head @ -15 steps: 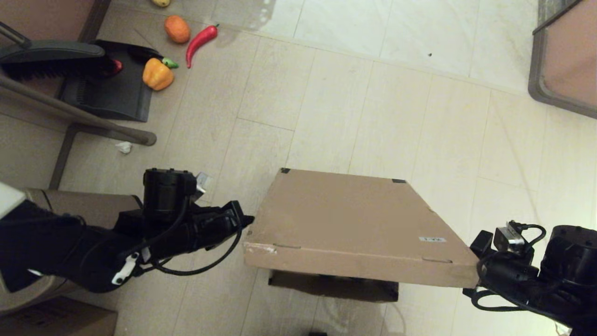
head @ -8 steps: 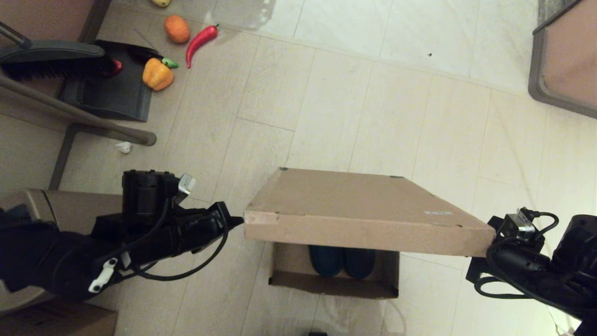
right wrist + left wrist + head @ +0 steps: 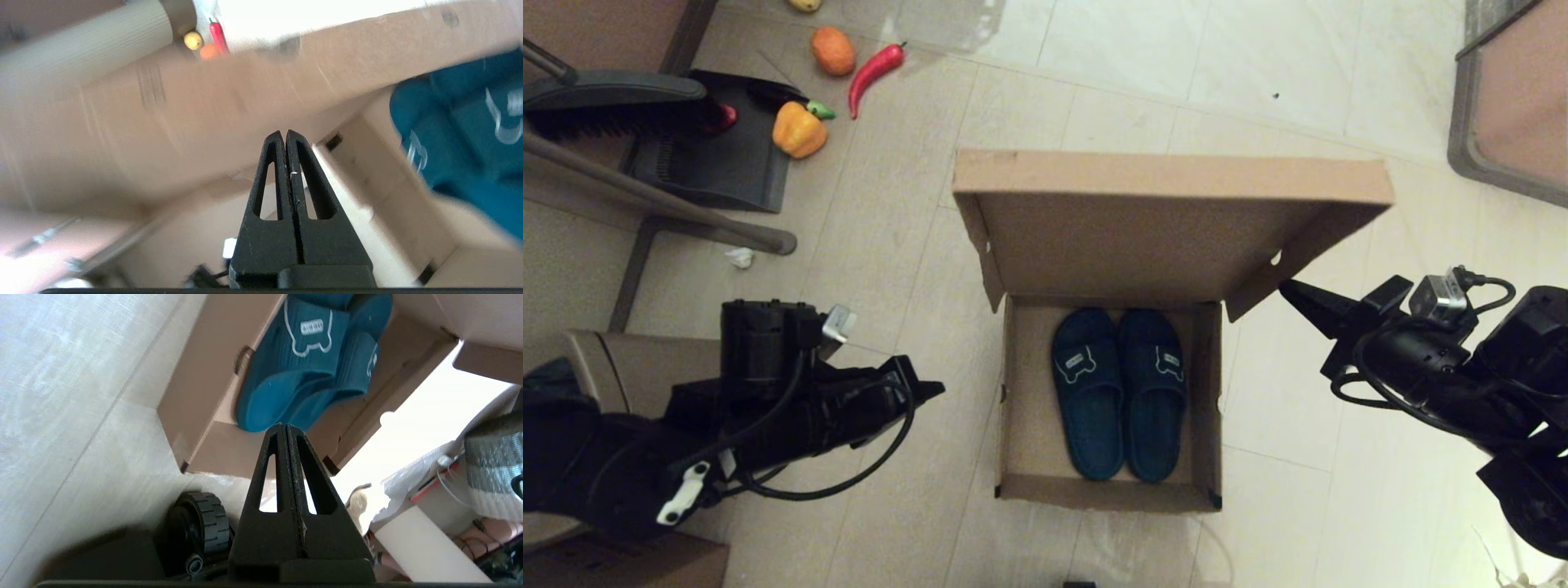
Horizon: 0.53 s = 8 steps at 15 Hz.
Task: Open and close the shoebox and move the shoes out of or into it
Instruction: Open the shoe box
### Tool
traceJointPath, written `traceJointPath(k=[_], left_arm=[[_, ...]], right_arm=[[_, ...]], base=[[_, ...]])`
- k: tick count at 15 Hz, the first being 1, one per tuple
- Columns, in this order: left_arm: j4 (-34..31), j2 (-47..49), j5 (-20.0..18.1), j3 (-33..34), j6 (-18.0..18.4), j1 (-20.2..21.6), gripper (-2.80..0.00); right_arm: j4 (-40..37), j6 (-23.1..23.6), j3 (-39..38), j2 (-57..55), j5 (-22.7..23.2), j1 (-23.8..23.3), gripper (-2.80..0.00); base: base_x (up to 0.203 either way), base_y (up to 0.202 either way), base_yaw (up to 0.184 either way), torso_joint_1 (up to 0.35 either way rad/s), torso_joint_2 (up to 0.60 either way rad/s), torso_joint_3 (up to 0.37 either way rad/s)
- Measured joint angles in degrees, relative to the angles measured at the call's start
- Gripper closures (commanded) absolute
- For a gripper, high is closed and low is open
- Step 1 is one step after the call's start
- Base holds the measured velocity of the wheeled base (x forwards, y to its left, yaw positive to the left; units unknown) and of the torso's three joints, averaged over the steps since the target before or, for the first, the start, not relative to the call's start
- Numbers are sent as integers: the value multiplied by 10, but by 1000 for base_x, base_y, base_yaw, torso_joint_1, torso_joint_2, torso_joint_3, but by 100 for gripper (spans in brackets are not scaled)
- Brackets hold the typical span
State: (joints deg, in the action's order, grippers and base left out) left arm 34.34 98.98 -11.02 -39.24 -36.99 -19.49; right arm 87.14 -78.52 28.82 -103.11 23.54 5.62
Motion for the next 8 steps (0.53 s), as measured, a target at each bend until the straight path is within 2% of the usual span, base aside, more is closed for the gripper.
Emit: traceJointPath(k=[2,4,6,8], left_arm=[[2,-5,0,-4,0,14,0],[2,-18,1,-8,1,34,0],[2,-40,21,-5,1,68,0],[2,-71,41,11,0,114,0]], right_arm=[[0,61,10,-5,1,1,0],[-4,145,1,-7,1,9,0],[-55,249,-23,3,1,18,0],[-154,383,-50,27,-3,27,0]], base=[[0,0,0,0,0,0],[0,0,0,0,0,0],[0,0,0,0,0,0],[0,0,0,0,0,0]])
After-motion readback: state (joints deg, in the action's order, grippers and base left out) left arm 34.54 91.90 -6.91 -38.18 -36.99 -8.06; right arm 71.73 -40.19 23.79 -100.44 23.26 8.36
